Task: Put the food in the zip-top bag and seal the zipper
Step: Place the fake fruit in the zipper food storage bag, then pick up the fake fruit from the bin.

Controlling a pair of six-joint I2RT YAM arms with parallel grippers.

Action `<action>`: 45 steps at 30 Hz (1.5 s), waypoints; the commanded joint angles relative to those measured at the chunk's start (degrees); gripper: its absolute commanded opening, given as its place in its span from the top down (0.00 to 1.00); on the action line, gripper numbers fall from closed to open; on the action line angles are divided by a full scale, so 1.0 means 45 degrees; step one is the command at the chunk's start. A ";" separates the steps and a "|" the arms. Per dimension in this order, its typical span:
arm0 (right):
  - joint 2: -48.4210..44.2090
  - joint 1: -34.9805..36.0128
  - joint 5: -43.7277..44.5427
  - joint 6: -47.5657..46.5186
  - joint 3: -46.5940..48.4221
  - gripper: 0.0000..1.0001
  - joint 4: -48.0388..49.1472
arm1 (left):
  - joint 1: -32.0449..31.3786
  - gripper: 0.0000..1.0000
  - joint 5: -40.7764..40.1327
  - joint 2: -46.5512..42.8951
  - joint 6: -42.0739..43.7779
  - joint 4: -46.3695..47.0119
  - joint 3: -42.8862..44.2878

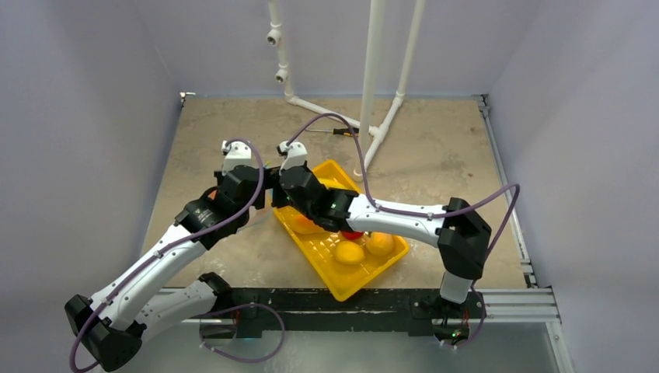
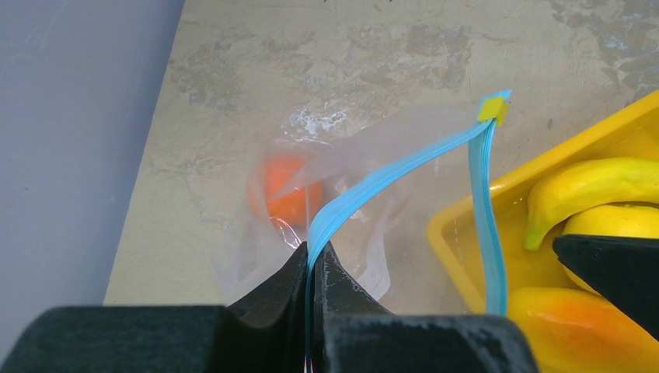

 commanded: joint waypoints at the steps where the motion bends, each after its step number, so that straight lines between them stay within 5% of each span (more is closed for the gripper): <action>1: -0.1278 0.0031 0.0785 0.0035 -0.0362 0.08 0.0124 | -0.0081 1.00 0.0017 -0.0078 -0.0012 0.0506 -0.0005; 22: -0.2847 -0.0324 0.2733 0.1009 -0.3192 0.09 -0.2014 | -0.0064 1.00 0.0034 0.0034 0.0020 0.0559 0.0003; 45: -0.0039 -0.1287 0.3599 0.0893 -0.2279 0.07 -0.2709 | -0.0062 1.00 0.0228 0.0021 0.0076 0.0615 -0.0015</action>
